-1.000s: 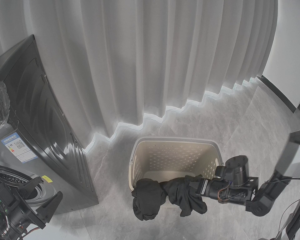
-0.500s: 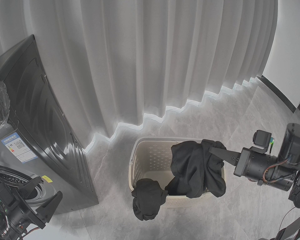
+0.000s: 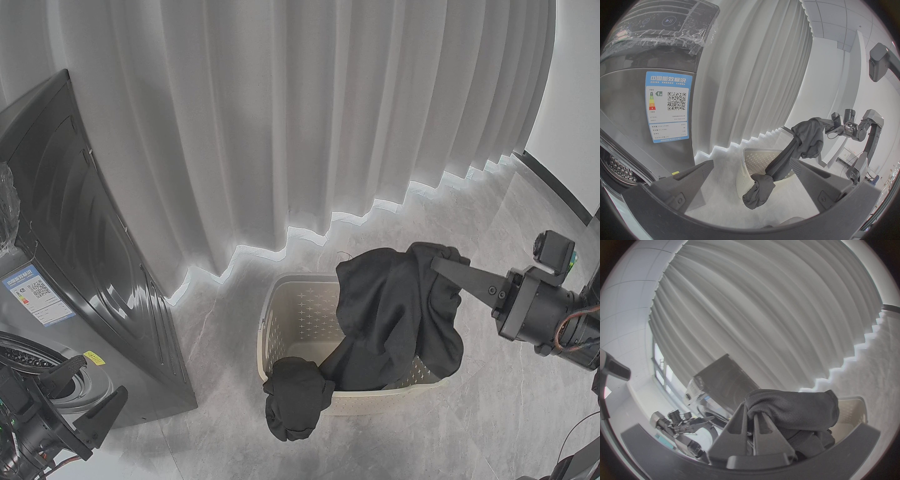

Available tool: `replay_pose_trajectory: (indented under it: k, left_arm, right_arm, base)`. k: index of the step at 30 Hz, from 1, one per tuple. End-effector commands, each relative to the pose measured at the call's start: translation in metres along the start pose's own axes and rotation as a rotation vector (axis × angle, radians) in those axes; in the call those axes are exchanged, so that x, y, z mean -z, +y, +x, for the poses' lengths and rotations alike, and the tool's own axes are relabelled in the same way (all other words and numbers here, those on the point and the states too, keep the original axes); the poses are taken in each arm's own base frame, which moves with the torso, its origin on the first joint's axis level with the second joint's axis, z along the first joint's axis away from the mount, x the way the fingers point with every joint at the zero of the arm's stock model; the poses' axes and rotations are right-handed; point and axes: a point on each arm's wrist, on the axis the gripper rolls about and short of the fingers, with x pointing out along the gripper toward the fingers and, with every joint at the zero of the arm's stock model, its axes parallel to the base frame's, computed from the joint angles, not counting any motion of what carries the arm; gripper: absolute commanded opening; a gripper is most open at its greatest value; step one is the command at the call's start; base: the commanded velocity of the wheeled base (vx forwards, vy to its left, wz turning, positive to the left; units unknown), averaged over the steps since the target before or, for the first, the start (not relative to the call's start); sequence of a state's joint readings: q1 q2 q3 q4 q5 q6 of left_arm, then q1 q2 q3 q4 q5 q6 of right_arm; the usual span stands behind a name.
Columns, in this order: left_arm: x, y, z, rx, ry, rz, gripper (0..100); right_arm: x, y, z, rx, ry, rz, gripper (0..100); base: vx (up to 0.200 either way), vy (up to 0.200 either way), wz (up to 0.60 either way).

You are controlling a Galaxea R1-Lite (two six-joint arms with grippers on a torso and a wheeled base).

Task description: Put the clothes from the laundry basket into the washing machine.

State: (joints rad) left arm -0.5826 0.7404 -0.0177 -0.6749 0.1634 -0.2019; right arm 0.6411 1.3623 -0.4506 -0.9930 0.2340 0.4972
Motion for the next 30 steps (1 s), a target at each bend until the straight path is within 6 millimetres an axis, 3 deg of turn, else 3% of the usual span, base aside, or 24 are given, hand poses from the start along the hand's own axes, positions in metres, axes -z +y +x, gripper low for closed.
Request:
replay_pose_trajectory:
  k: [1, 10, 14, 20, 30]
  left_arm:
    - [0.005, 0.001, -0.001, -0.004, 0.016, 0.004, 100]
    - [0.005, 0.001, -0.001, -0.004, 0.016, 0.004, 100]
    - [0.005, 0.001, -0.001, -0.004, 0.016, 0.004, 100]
    - [0.005, 0.001, -0.001, -0.004, 0.019, 0.006, 100]
    - [0.006, 0.001, -0.001, -0.006, 0.028, 0.007, 100]
  right_arm:
    - [-0.008, 0.004, 0.001, -0.1, -0.018, -0.024, 0]
    - [-0.012, 0.007, -0.007, -0.252, 0.029, -0.055, 0]
    - [-0.014, 0.003, -0.007, -0.276, 0.015, -0.196, 0]
    - [-0.016, 0.007, -0.008, -0.31, 0.012, -0.18, 0]
    - [-0.02, 0.009, -0.007, -0.314, -0.006, -0.186, 0]
  base:
    - [0.0, 0.0, 0.0]
    - [0.0, 0.0, 0.0]
    - [0.0, 0.0, 0.0]
    - [0.0, 0.0, 0.0]
    - [-0.2, 0.0, 0.0]
